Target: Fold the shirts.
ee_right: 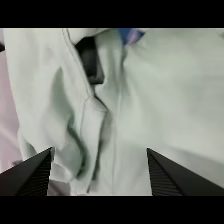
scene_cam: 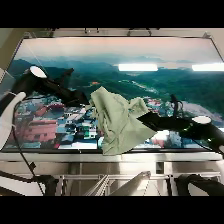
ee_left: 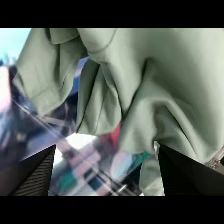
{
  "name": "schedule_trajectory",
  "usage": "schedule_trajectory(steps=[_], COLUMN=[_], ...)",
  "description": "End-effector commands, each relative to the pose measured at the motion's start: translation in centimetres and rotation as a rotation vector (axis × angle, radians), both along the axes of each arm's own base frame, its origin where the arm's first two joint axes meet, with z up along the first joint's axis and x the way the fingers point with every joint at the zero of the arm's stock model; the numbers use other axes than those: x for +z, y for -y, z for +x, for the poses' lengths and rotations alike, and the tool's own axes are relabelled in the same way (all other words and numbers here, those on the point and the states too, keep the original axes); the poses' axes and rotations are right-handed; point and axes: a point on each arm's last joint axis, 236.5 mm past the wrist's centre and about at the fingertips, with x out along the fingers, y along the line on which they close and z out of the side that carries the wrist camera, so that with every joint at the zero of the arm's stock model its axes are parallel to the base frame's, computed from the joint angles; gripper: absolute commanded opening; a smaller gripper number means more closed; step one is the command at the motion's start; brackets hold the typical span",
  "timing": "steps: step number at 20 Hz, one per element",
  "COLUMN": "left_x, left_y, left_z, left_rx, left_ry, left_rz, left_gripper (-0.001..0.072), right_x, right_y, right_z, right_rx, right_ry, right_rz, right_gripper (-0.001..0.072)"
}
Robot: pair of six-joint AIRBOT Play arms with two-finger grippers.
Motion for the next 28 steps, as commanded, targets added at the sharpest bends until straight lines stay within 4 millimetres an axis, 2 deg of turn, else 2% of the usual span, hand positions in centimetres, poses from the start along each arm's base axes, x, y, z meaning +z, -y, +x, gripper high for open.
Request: schedule_trajectory(steps=[1, 2, 3, 4, 6, 7, 8, 9, 11, 13, 15, 17, 18, 20, 22, 23, 24, 25, 26, 27, 28], left_x=[-4.5, -5.7, -6.3, -6.5, -6.4, -6.3, -6.1, -5.3, -2.1, 3.7, 11.5, 20.4, 24.9, 33.3, 40.2, 43.5, 46.3, 48.5, 49.7, 50.2, 49.8], left_y=[3.9, 4.8, 5.7, 6.3, 7.7, 8.2, 8.3, 8.4, 7.6, 5.9, 3.6, 2.1, 1.7, 0.9, -0.4, -1.2, -2.1, -3.2, -4.3, -5.4, -6.2], left_z=[-1.0, -1.3, -1.8, -1.9, -2.2, -2.2, -2.2, -2.4, -2.4, -2.7, -4.4, -6.9, -8.5, -11.7, -14.6, -15.9, -17.0, -17.7, -17.7, -16.9, -15.6], left_rx=[-0.002, -0.023, -0.051, -0.086, -0.146, -0.171, -0.193, -0.212, -0.243, -0.258, -0.289, -0.283, -0.264, -0.182, -0.074, -0.010, 0.061, 0.121, 0.174, 0.214, 0.229], left_ry=[-0.091, -0.110, -0.136, -0.144, -0.152, -0.147, -0.142, -0.145, -0.138, -0.084, 0.028, 0.260, 0.399, 0.724, 1.069, 1.244, 1.384, 1.506, 1.576, 1.602, 1.578], left_rz=[-0.090, -0.084, -0.087, -0.093, -0.103, -0.100, -0.096, -0.110, -0.138, -0.168, -0.181, -0.185, -0.202, -0.204, -0.146, -0.110, -0.075, -0.019, 0.035, 0.081, 0.083], left_gripper=[0.0697, 0.0697, 0.0662, 0.0538, 0.0340, 0.0171, 0.0001, 0.0000, -0.0001, -0.0001, 0.0000, 0.0001, 0.0001, 0.0029, 0.0029, 0.0029, 0.0029, 0.0029, 0.0029, 0.0029, 0.0030], right_x=[-2.5, -3.0, -3.4, -3.6, -3.2, -2.5, -1.3, 0.2, 4.6, 11.3, 20.2, 29.6, 34.9, 42.8, 47.7, 49.5, 50.9, 51.7, 51.8, 51.2, 49.9], right_y=[-5.6, -7.0, -8.6, -9.8, -11.7, -12.1, -12.3, -12.2, -10.9, -7.6, -3.2, 0.7, 2.2, 3.4, 3.8, 4.0, 4.4, 5.0, 5.5, 5.7, 5.6], right_z=[0.2, 0.2, 0.2, 0.2, 0.6, 0.8, 0.8, 0.7, 0.4, 0.5, 0.5, -0.3, -1.8, -5.6, -9.0, -10.6, -11.9, -12.4, -12.1, -11.1, -9.6], right_rx=[0.071, 0.099, 0.139, 0.172, 0.223, 0.240, 0.260, 0.286, 0.332, 0.362, 0.355, 0.274, 0.221, 0.105, -0.022, -0.082, -0.140, -0.191, -0.216, -0.210, -0.168], right_ry=[-0.040, -0.056, -0.063, -0.063, -0.051, -0.041, -0.028, -0.012, 0.024, 0.135, 0.371, 0.688, 0.892, 1.216, 1.449, 1.538, 1.609, 1.649, 1.654, 1.624, 1.561], right_rz=[0.098, 0.106, 0.109, 0.111, 0.136, 0.159, 0.195, 0.243, 0.377, 0.517, 0.598, 0.589, 0.551, 0.377, 0.118, 0.013, -0.081, -0.156, -0.191, -0.199, -0.179], right_gripper=[0.0637, 0.0608, 0.0501, 0.0482, 0.0476, 0.0323, 0.0061, 0.0021, 0.0020, 0.0021, 0.0020, 0.0020, 0.0021, 0.0020, 0.0021, 0.0021, 0.0021, 0.0021, 0.0021, 0.0021, 0.0021])
